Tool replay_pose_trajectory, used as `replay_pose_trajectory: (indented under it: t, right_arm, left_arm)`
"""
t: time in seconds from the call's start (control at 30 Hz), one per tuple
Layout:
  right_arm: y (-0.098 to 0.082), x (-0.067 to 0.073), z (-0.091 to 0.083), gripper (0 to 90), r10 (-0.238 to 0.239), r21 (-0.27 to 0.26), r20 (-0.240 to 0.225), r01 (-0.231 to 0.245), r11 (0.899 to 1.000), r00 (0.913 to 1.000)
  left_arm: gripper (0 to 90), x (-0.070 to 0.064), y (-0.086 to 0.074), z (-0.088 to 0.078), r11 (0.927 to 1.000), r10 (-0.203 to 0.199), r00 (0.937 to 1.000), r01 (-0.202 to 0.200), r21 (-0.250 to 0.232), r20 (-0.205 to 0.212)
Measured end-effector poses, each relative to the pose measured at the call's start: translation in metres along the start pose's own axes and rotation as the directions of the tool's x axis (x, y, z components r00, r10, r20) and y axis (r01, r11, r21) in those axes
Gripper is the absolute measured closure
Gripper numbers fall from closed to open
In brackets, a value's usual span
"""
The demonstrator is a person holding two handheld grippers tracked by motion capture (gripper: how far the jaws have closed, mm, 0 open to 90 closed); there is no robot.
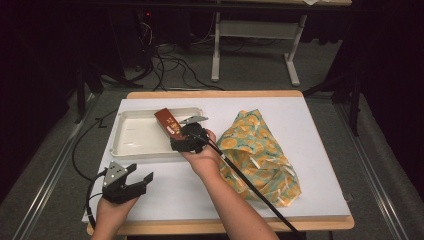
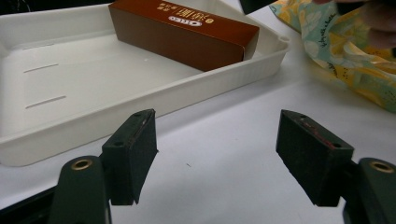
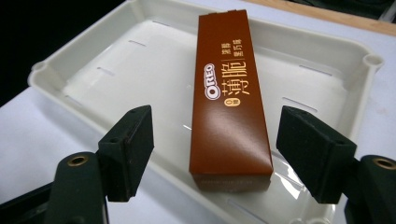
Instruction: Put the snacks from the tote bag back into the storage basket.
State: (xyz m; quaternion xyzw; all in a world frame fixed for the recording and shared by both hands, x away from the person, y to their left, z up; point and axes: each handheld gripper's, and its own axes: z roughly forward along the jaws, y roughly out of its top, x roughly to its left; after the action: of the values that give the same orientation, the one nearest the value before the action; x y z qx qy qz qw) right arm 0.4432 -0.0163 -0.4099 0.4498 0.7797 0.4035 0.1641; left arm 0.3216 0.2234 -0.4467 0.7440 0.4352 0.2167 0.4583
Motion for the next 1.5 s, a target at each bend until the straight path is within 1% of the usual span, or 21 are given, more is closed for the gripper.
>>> replay_pose_trajectory:
  t: [0.1,0.13,0.27,0.37,0.6,0.73,0.87,1.0,1.2,1.33,1.4,1.47,1.5]
  right_arm:
    - [-0.001,0.002,-0.015,28.4,-0.008,-0.011,-0.002,0.008,1.0,1.0]
    - [-0.001,0.002,-0.02,28.4,-0.019,-0.017,-0.001,0.019,1.0,0.9998]
    - [-0.002,-0.004,-0.041,28.7,-0.024,-0.022,0.0,0.024,0.999,0.9997]
    - [-0.004,-0.013,-0.057,29.0,-0.015,-0.031,0.001,0.015,0.999,0.9999]
    - [-0.011,-0.037,-0.092,30.2,-0.008,-0.046,0.028,0.009,0.999,0.9996]
    - [-0.02,-0.049,-0.108,31.1,-0.001,-0.058,0.045,0.004,0.998,0.999]
    - [-0.029,-0.062,-0.122,31.4,0.01,-0.058,0.064,-0.006,0.998,0.9979]
    - [-0.037,-0.076,-0.139,32.0,0.02,-0.066,0.083,-0.014,0.998,0.9964]
    - [-0.051,-0.101,-0.167,35.7,0.032,-0.087,0.129,-0.021,0.996,0.9911]
    - [-0.062,-0.12,-0.188,38.1,0.053,-0.113,0.166,-0.035,0.993,0.9847]
    - [-0.067,-0.131,-0.201,38.8,0.055,-0.13,0.183,-0.032,0.991,0.9815]
    - [-0.074,-0.141,-0.214,39.2,0.07,-0.14,0.207,-0.042,0.989,0.9759]
    - [-0.079,-0.149,-0.22,39.6,0.082,-0.148,0.219,-0.05,0.988,0.9722]
  left_arm:
    - [29.2,0.0,0.0,0.001,1.0,0.003,1.0,-0.003,0.003,0.002]
    - [29.2,0.0,0.0,0.002,1.0,0.001,1.0,-0.001,0.003,0.002]
    - [29.1,0.0,0.0,0.002,1.0,0.0,1.0,0.0,0.003,0.0]
    - [29.1,0.0,0.0,0.003,1.0,-0.003,1.0,0.003,0.007,0.0]
    - [28.9,0.0,0.0,0.006,0.9999,-0.002,1.0,0.002,0.015,0.0]
    - [28.9,0.001,-0.001,0.007,0.9998,-0.008,1.0,0.008,0.02,0.001]
    - [28.8,0.001,-0.001,0.008,0.9996,-0.01,0.9999,0.01,0.025,0.003]
    - [28.5,0.001,-0.002,0.009,0.9994,-0.012,0.9999,0.012,0.032,0.003]
    - [28.2,0.0,-0.003,0.01,0.9993,-0.016,0.9999,0.016,0.034,0.002]
    - [27.6,0.001,-0.004,0.011,0.9989,-0.019,0.9998,0.019,0.042,0.001]
    - [26.9,0.001,-0.004,0.012,0.9989,-0.016,0.9999,0.016,0.044,-0.001]
    - [26.1,0.001,-0.004,0.013,0.9987,-0.015,0.9999,0.015,0.048,0.0]
    - [25.8,0.0,-0.005,0.013,0.9988,-0.014,0.9999,0.014,0.046,0.0]
